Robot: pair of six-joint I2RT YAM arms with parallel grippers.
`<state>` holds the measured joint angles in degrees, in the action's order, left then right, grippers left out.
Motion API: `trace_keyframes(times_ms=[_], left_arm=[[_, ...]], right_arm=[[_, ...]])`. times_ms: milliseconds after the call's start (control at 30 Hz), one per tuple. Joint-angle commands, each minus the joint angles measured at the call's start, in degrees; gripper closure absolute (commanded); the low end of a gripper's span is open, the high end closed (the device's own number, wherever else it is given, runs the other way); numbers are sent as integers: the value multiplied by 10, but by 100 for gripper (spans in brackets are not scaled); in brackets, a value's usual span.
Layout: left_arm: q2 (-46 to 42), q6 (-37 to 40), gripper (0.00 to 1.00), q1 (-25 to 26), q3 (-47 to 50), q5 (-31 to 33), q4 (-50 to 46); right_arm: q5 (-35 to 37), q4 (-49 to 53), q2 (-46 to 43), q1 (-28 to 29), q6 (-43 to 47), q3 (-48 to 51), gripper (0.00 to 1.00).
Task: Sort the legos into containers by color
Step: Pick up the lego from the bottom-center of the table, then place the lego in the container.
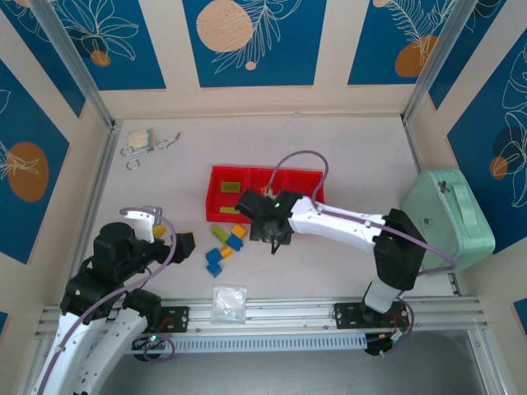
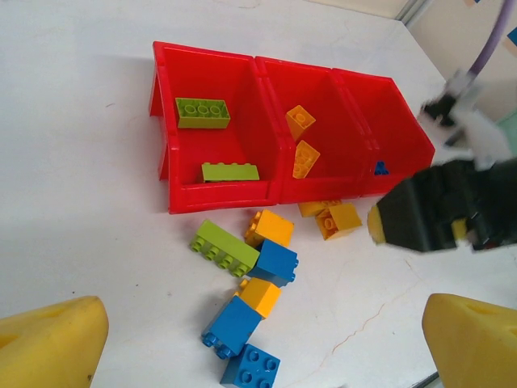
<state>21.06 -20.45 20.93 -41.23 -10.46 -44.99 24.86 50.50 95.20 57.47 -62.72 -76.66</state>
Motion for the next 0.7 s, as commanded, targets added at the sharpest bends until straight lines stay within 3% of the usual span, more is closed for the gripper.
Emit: trace_keyframes(times_ms=[0, 200, 367, 567, 667], left_arm=[[-8, 13, 1, 7, 4, 7, 10], [-9, 12, 1, 7, 3, 13, 7], [-11, 11, 1, 8, 3, 15, 6], [-11, 11, 1, 8, 3, 15, 5], [-8, 11, 1, 8, 3, 14, 6]], right_arm=[[-19, -62, 14, -30, 62, -60, 54], [-107, -91, 153, -68, 134, -237, 55], [-154, -55, 266, -95, 157, -371, 55], [-197, -43, 329, -110, 152, -416, 52], [-203, -45, 330, -111, 150, -412, 40]])
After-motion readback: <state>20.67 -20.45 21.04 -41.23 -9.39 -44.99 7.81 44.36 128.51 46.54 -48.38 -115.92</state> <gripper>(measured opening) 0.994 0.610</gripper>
